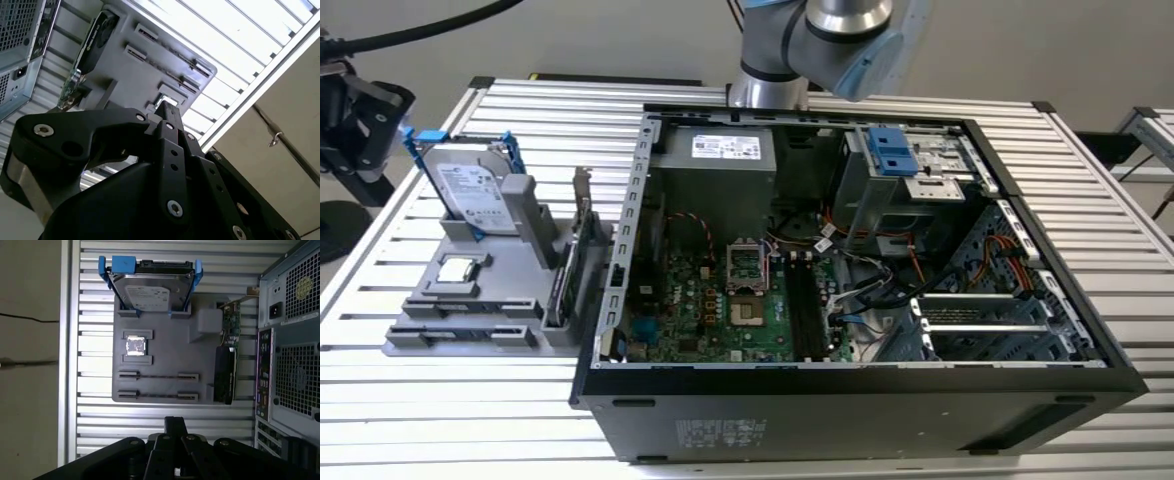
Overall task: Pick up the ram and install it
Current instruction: 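Pick up the ram and move it above insertion slot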
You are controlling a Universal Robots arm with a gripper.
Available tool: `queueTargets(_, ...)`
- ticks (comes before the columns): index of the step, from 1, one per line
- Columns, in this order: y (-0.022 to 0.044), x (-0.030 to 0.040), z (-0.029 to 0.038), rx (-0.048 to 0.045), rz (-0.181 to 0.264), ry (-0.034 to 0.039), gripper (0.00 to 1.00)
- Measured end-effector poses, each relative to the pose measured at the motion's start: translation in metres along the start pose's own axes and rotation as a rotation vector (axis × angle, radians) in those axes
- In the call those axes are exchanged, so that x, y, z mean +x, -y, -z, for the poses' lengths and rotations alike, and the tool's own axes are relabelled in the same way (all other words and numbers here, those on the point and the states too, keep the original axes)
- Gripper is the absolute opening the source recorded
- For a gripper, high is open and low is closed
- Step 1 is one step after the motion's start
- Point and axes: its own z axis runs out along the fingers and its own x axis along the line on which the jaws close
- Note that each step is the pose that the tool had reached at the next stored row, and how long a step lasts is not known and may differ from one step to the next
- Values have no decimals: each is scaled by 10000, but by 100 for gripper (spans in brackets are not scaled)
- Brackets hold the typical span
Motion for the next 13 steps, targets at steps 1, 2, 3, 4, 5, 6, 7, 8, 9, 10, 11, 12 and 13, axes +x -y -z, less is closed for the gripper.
queueTargets(1, 9, 0, 0, 0, 0, 0, 0)
queueTargets(2, 17, 0, 1, 0, 0, 1, 0)
queueTargets(3, 23, 0, 1, 1, 0, 0, 0)
queueTargets(4, 24, 1, 1, 0, 0, 1, 0)
queueTargets(5, 24, 0, 1, 0, -1, 0, 0)
queueTargets(6, 25, 0, 1, 0, 0, -4, 0)
queueTargets(7, 25, 0, 1, 0, -1, -7, 0)
queueTargets(8, 25, 0, 1, 0, 0, -8, 0)
queueTargets(9, 25, 0, 1, 0, -1, -8, 0)
queueTargets(10, 25, 0, 1, 0, 0, -9, 0)
queueTargets(11, 25, 0, 1, 0, -1, -10, 0)
queueTargets(12, 25, 0, 1, 0, 0, -11, 0)
queueTargets(13, 25, 0, 1, 1, -1, -11, 0)
